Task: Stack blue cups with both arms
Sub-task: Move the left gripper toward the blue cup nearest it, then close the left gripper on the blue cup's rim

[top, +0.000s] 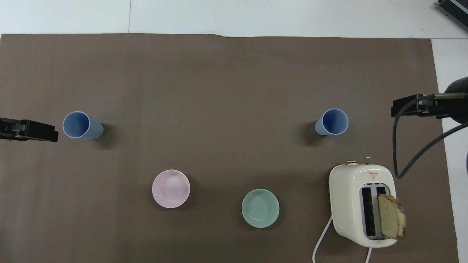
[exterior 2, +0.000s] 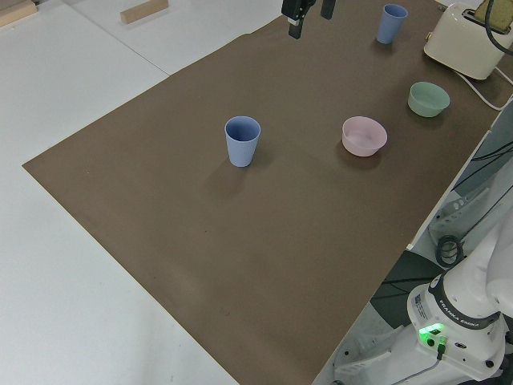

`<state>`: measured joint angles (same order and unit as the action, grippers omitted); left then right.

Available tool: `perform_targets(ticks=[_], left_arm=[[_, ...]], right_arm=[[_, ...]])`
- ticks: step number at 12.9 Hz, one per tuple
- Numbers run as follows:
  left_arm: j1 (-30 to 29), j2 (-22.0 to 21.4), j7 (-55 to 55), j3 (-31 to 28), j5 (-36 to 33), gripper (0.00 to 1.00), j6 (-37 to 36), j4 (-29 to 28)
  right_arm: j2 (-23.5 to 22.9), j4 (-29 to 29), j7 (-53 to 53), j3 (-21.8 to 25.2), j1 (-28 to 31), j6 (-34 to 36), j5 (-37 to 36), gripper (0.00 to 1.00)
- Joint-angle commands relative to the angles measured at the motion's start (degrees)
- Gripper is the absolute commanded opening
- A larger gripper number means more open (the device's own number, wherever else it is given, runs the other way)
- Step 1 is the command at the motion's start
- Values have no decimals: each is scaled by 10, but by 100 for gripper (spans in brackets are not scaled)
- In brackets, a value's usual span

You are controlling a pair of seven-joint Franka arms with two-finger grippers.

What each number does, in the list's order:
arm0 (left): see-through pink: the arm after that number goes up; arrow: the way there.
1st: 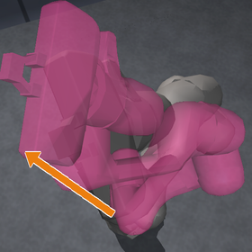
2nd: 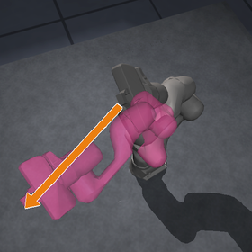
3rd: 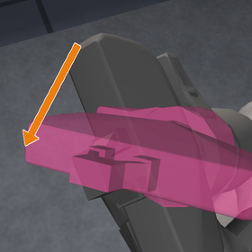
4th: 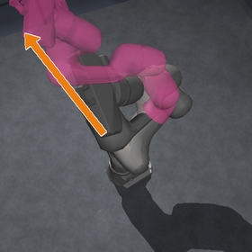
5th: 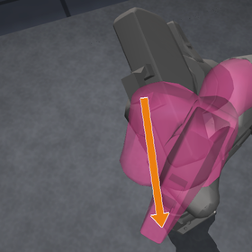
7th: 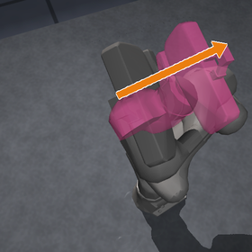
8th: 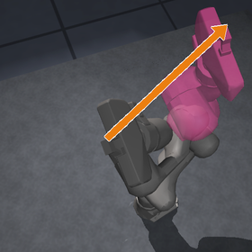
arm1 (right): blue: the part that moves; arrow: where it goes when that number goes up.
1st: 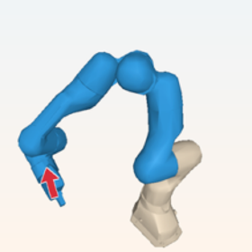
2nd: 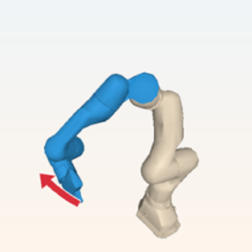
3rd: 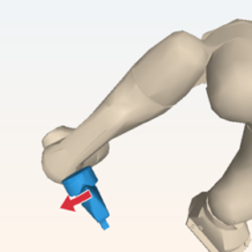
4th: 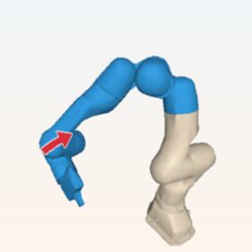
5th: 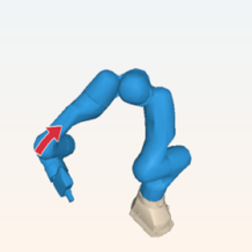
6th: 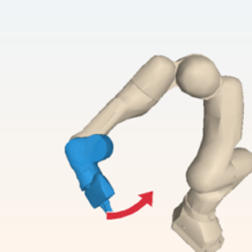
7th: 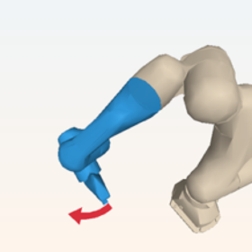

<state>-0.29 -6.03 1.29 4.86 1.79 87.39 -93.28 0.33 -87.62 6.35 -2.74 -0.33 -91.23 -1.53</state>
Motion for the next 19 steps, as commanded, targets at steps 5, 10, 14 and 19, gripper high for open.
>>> perform_targets(ticks=[5,10,14,19], left_arm=[[-31,22,1,-6,8,100,150,-88],[-87,93,5,-6,8,100,226,-97],[-117,101,11,-6,8,100,275,-156],[-117,172,10,-5,8,100,368,-168]], right_arm=[[5,-4,-13,-4,7,6,7,100],[5,-4,-12,-4,7,7,7,100],[5,-4,-12,-4,7,7,7,100],[5,-4,-12,-4,7,7,7,100]])
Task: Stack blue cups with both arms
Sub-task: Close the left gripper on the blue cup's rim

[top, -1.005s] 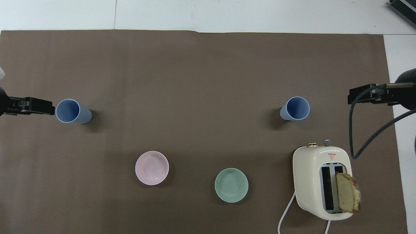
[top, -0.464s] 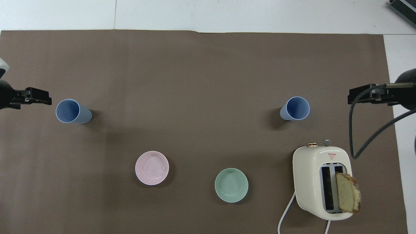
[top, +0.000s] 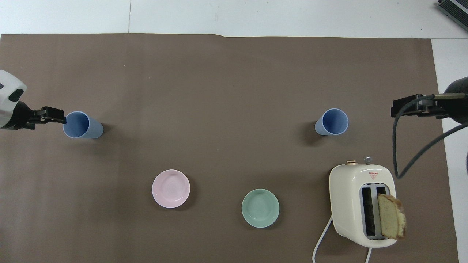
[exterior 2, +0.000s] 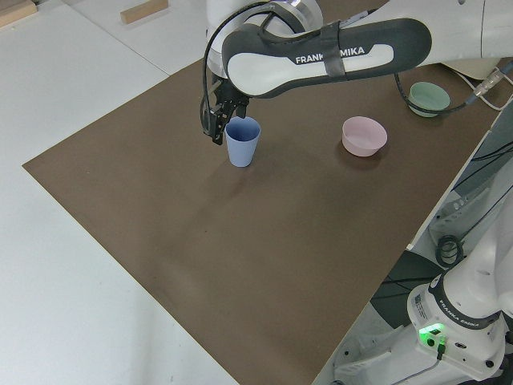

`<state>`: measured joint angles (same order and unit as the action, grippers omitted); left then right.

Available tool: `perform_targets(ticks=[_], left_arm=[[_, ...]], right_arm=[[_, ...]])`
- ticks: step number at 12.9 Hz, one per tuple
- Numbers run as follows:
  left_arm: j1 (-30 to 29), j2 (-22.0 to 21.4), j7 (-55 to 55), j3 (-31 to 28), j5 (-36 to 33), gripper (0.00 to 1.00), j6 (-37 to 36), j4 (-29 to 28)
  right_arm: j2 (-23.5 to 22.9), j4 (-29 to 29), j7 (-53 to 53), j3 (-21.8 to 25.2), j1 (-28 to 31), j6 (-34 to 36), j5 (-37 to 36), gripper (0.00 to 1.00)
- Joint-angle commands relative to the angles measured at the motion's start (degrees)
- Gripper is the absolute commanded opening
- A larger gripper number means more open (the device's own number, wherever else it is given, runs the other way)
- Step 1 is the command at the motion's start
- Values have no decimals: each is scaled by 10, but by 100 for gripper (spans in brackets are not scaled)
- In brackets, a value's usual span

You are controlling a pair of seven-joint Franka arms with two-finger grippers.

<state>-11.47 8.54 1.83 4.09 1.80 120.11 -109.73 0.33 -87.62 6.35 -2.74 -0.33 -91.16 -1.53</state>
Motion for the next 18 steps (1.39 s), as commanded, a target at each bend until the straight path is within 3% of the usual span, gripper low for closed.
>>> perform_targets(ticks=[1,9,10,12,13,18], left_arm=[[-7,31,1,3,8,100,50,-3],[11,27,-48,4,15,100,55,-44],[11,27,-49,4,15,64,53,-43],[14,29,-51,4,15,10,51,-38],[18,30,-49,4,15,0,51,-37],[31,52,-52,6,14,0,-14,57]], right_arm=[[5,-4,-12,-4,7,7,7,100],[6,-4,-12,-4,7,8,7,100],[6,-4,-12,-4,7,8,7,100],[6,-4,-12,-4,7,8,7,100],[6,-4,-12,-4,7,8,7,100],[6,-4,-12,-4,6,8,7,100]])
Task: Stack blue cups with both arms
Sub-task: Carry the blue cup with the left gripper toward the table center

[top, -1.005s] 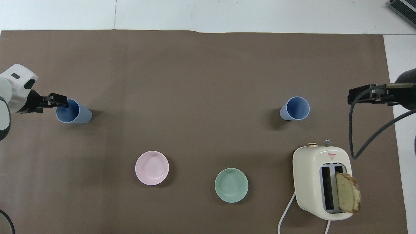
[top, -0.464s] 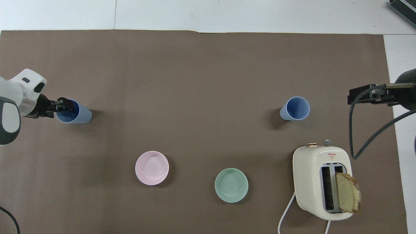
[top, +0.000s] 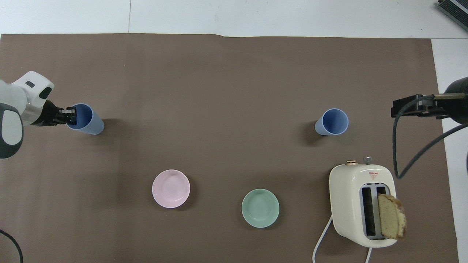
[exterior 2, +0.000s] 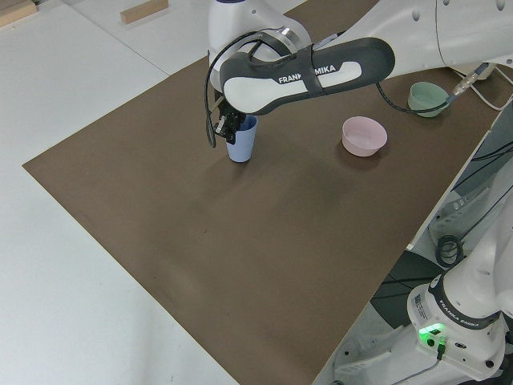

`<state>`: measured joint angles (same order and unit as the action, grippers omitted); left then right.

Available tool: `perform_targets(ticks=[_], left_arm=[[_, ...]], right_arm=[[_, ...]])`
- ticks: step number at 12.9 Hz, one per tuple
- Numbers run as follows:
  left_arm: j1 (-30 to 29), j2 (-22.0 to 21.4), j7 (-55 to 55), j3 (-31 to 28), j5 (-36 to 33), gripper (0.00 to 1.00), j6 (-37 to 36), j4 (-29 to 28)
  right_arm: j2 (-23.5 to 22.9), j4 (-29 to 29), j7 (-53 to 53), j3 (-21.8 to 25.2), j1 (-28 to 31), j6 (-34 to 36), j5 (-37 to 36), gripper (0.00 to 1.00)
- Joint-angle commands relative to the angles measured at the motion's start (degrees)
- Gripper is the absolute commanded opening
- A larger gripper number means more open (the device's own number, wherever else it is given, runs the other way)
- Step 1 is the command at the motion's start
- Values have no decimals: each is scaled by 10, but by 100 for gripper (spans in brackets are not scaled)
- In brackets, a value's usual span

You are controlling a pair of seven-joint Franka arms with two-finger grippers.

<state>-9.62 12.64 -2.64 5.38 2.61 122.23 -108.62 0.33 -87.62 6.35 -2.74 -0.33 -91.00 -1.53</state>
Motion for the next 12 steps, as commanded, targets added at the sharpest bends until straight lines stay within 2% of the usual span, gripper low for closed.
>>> perform_targets(ticks=[1,4,9,12], left_arm=[[20,11,-10,-7,7,0,-37,56],[70,10,-108,-5,7,0,-38,87],[234,8,-377,-5,-1,0,-6,92],[310,11,-425,-6,-1,0,20,87]], right_arm=[[7,-5,-12,-4,7,6,7,100],[7,-5,-12,-4,6,6,7,100],[6,-5,-12,-4,9,11,8,100],[7,-5,-12,-3,9,14,8,100]])
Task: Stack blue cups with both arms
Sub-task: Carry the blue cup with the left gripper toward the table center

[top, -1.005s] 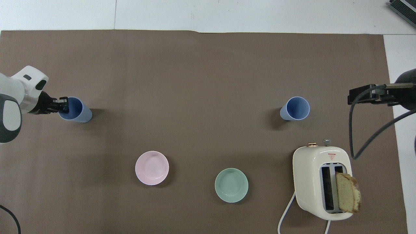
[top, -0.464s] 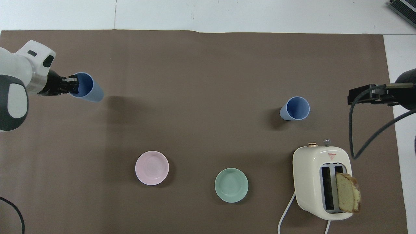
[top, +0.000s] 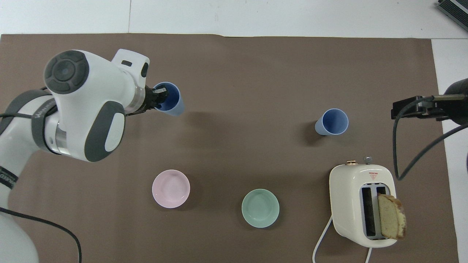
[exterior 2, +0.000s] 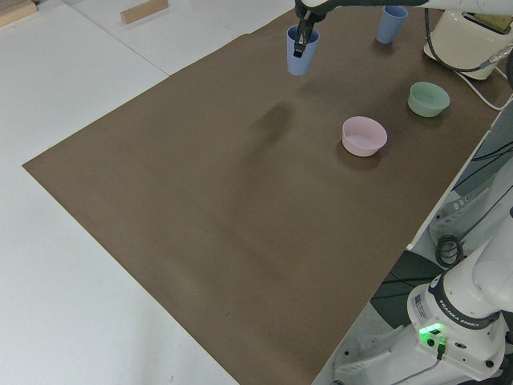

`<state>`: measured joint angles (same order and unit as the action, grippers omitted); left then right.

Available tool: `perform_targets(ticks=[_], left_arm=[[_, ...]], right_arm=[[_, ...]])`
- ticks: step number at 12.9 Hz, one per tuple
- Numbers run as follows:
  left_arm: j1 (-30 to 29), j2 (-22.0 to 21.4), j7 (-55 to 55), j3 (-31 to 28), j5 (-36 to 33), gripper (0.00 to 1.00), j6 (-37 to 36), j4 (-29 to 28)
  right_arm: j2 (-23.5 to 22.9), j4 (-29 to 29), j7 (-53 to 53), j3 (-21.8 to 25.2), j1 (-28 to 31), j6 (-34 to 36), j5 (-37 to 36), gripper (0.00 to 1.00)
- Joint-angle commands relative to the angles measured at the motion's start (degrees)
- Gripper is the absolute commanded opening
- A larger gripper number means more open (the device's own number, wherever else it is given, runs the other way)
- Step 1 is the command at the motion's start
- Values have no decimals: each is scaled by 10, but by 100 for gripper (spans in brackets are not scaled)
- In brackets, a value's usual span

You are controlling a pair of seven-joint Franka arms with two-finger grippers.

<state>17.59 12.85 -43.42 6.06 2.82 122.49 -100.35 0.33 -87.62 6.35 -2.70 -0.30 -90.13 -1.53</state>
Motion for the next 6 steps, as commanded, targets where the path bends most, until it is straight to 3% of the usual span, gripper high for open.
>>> perform_targets(ticks=[1,6], left_arm=[[56,15,-20,-14,-9,0,34,-1],[87,46,-37,-12,-66,0,83,-4]], right_arm=[[7,-5,-12,-3,9,6,8,100],[13,-16,-12,-1,9,5,8,100]])
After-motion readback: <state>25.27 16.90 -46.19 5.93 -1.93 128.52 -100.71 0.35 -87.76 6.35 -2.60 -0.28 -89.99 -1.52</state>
